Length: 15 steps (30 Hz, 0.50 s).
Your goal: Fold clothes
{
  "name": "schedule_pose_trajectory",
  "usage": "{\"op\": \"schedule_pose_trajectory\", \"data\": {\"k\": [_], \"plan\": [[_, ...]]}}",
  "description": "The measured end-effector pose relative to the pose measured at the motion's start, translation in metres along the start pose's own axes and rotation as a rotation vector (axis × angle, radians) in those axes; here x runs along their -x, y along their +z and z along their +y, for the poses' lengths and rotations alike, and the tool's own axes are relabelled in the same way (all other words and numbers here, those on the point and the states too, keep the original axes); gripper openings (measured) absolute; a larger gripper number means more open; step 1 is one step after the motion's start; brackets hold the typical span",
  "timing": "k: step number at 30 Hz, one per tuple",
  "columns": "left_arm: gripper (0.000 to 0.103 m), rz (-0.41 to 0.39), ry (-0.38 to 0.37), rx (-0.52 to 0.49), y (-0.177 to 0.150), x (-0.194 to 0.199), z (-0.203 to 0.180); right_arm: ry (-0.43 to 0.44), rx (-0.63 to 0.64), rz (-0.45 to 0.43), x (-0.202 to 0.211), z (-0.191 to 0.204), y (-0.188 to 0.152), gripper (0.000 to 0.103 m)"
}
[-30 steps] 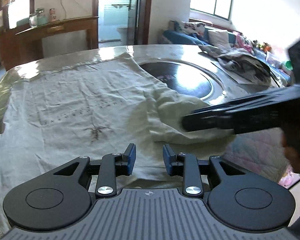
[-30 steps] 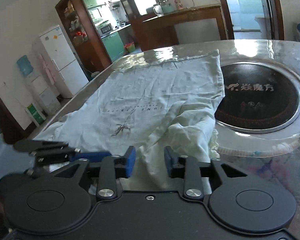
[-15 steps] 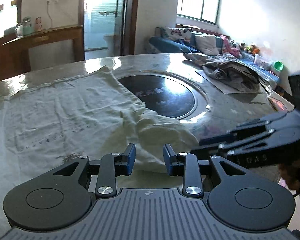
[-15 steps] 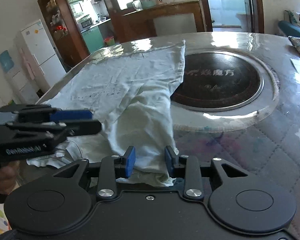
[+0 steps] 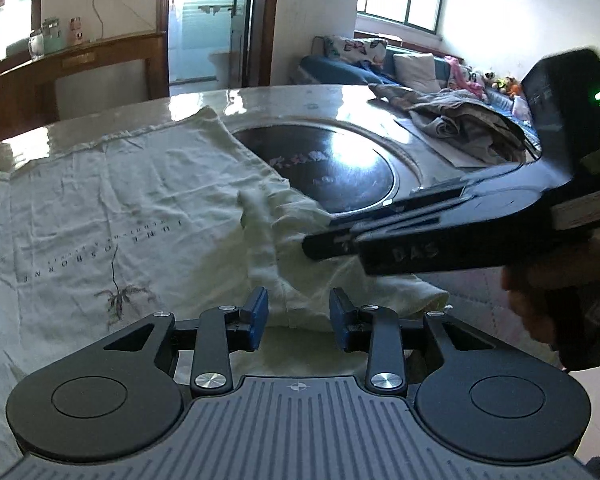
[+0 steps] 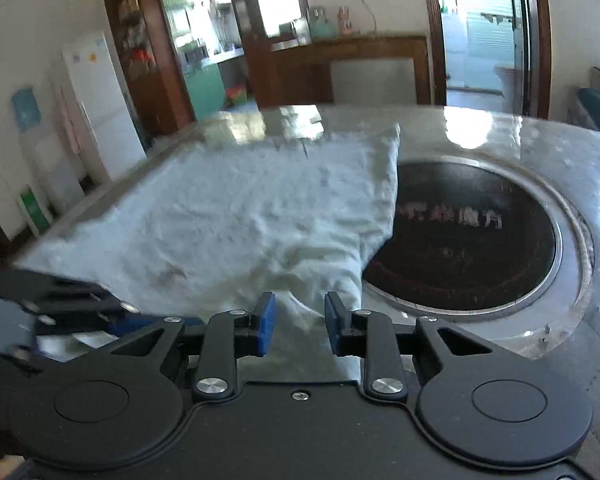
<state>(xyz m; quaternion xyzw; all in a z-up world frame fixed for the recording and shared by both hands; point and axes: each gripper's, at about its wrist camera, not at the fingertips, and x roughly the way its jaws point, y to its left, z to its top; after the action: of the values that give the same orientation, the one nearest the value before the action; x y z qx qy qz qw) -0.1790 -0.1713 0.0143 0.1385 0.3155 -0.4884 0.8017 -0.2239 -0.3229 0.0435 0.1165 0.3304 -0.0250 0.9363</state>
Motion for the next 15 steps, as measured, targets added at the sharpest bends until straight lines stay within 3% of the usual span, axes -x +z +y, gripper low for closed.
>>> {"op": "schedule_pose_trajectory", "data": {"k": [10,15], "plan": [[0.036,0.008,0.005,0.01,-0.002,-0.002,0.002,-0.022,0.04,-0.052,-0.005,0.002,0.032,0.028],[0.036,0.007,0.011,0.015,-0.004,0.003,0.002,-0.055,0.055,0.007,-0.043,-0.002,0.039,0.028]]}}
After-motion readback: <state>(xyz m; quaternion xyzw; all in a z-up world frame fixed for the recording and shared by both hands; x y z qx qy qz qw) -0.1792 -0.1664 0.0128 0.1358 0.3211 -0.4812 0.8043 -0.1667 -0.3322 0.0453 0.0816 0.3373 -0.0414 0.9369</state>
